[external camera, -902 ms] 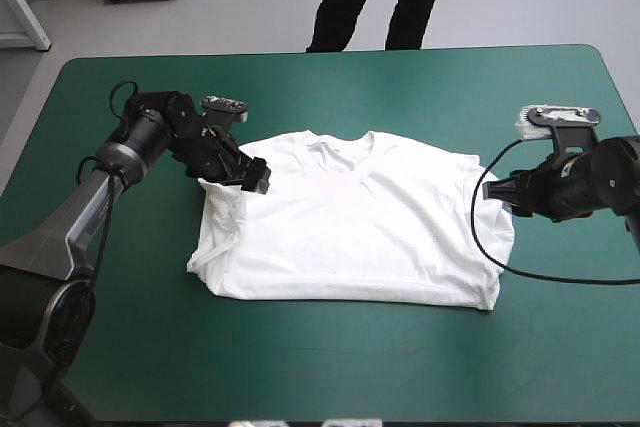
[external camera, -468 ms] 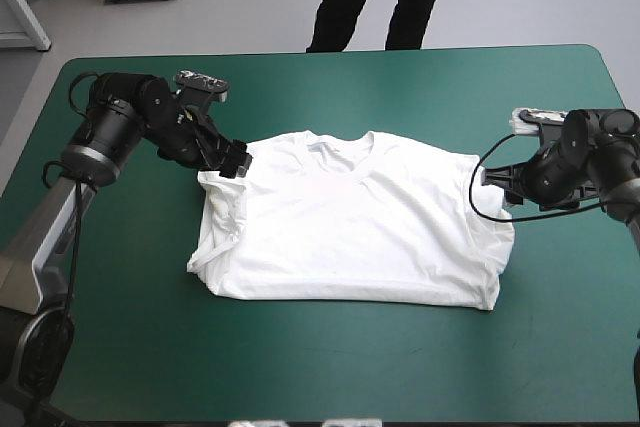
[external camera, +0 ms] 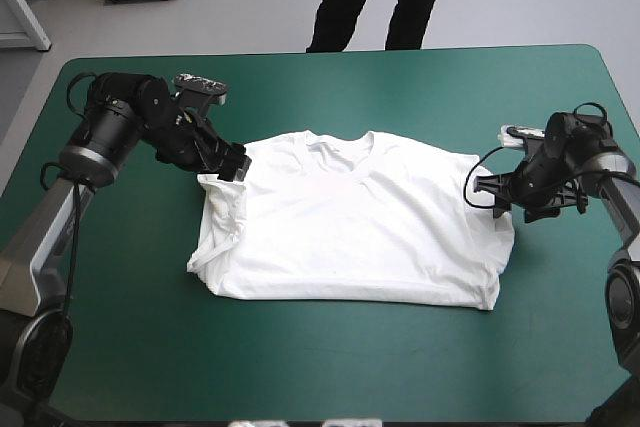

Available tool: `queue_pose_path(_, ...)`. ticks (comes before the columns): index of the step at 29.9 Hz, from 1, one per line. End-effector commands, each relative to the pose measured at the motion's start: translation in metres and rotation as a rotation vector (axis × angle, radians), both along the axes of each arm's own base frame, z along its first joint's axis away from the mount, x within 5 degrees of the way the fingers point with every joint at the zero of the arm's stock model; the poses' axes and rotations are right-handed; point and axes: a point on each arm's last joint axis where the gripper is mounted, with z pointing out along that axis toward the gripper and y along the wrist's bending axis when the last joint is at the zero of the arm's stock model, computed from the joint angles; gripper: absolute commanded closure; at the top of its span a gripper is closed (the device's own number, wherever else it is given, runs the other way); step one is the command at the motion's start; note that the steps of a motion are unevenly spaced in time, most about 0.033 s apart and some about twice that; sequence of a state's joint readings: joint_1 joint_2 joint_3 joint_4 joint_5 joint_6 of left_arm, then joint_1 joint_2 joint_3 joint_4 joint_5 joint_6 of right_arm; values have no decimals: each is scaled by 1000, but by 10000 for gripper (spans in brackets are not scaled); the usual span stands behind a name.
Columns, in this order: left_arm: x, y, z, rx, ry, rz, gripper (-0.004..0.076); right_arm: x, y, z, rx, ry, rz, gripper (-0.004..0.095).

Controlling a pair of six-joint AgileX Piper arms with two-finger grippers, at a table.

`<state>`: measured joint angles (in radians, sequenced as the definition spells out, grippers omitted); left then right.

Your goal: Fold the cloth

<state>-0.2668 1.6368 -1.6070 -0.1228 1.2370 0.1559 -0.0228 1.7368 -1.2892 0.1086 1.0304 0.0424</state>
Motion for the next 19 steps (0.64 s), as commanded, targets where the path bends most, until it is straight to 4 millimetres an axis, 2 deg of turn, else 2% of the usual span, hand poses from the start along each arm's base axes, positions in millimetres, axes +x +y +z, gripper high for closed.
queue_pose_path(1,-9,1,25,-45,-77,8,122,8,-3,9,-3,-72,5,419)
queue_pose_path(7,-10,1,25,-42,-63,9,122,15,-1,-8,14,-35,12,427)
queue_pose_path(9,-10,1,25,-42,-63,9,122,16,-1,-11,22,-27,9,462)
queue_pose_path(12,-11,1,25,-41,-61,8,122,15,1,-12,31,-15,15,608)
queue_pose_path(16,-11,1,24,-40,-60,6,122,12,4,-7,63,-16,23,923)
queue_pose_path(19,-11,2,24,-38,-53,5,122,11,4,2,65,-47,17,925)
